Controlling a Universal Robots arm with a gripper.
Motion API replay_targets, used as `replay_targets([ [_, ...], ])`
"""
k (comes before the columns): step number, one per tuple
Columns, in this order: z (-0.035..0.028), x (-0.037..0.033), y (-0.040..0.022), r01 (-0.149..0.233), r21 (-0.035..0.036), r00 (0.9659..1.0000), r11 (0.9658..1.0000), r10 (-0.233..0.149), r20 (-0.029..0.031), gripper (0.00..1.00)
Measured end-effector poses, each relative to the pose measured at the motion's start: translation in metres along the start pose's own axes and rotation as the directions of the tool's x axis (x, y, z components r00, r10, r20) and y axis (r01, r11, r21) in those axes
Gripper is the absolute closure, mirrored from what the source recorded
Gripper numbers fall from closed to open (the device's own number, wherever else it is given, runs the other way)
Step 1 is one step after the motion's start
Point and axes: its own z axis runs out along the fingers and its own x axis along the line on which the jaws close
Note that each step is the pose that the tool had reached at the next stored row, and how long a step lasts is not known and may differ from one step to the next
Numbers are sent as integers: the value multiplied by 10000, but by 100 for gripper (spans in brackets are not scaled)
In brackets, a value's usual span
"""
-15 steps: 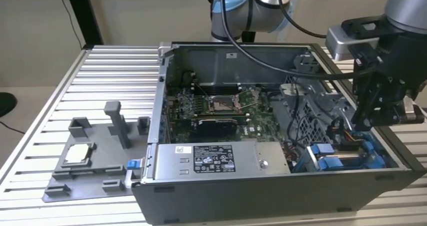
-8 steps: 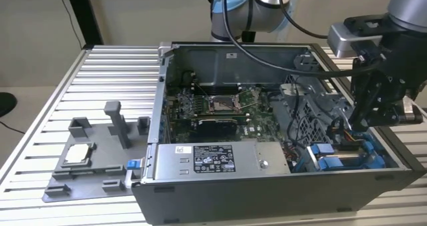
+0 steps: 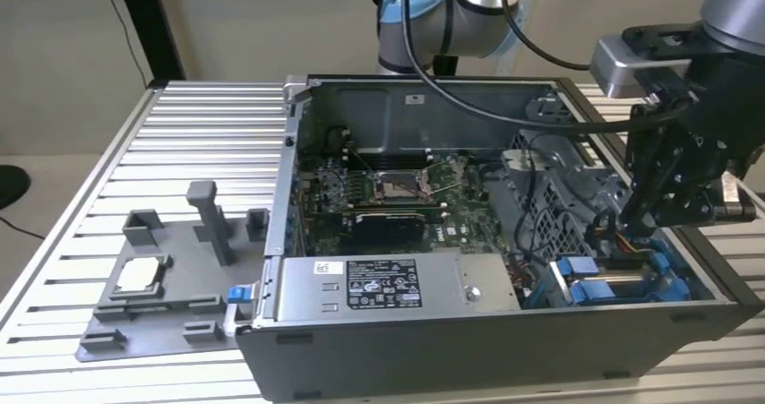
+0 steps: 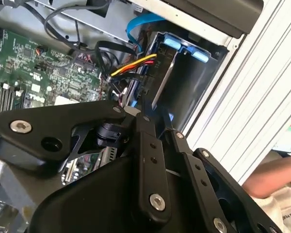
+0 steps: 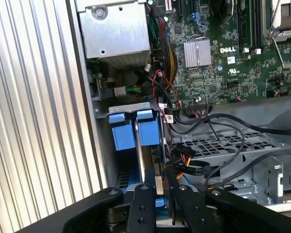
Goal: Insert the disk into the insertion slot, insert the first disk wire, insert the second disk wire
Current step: 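Insert the second disk wire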
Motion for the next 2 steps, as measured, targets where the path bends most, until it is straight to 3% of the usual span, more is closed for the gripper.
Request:
replay_targets([
  [2, 1, 0, 0, 0, -1, 10000, 10000, 0, 1, 0],
])
